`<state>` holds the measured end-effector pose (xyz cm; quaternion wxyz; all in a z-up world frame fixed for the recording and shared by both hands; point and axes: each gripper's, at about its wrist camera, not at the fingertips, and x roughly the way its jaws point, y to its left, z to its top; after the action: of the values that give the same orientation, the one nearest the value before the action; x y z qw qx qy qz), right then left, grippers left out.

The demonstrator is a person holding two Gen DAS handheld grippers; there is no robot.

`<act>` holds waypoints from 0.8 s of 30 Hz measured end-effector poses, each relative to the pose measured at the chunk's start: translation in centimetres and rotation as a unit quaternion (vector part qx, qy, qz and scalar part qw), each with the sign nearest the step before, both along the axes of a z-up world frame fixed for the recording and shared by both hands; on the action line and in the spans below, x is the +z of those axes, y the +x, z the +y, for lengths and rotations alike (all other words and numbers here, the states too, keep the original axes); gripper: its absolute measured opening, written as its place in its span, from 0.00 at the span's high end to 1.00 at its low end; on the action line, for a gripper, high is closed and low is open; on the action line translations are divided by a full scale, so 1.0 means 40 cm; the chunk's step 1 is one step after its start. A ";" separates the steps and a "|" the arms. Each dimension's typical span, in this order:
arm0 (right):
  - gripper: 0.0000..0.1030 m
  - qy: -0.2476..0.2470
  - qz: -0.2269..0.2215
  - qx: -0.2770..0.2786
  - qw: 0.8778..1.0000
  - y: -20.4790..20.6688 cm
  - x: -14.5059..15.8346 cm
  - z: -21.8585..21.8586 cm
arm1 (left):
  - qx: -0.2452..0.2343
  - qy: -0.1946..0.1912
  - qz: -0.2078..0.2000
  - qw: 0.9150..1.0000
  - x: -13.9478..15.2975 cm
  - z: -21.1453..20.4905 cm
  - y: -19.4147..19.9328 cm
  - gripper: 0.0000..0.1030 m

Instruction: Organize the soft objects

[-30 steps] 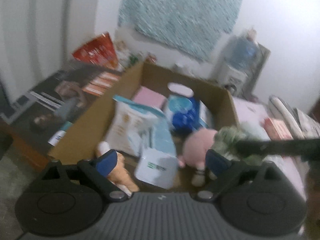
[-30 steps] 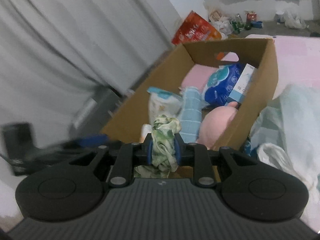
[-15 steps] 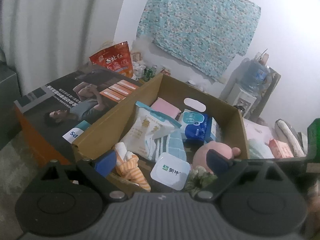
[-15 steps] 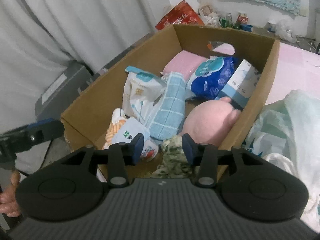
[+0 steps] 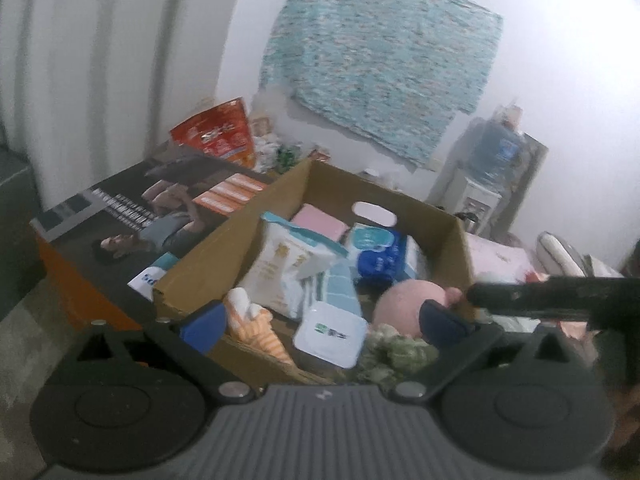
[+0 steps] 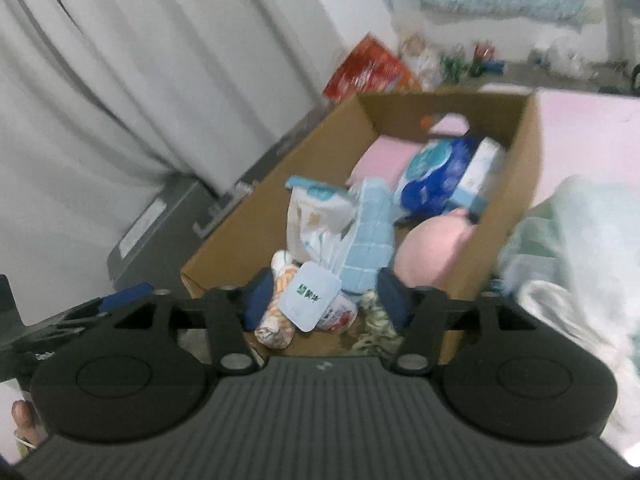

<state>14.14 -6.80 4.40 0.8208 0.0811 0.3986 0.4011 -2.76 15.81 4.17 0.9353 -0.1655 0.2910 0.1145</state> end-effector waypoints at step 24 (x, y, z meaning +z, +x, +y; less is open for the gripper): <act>0.01 -0.248 -0.181 -0.220 0.926 -0.335 -0.043 -0.181 | -0.078 0.123 0.041 0.988 -0.007 -0.224 -0.063 0.00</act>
<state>0.73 -14.04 2.70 0.9406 -0.1130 0.3020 0.1068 -5.27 6.83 3.89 0.9418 -0.0211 0.3252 0.0827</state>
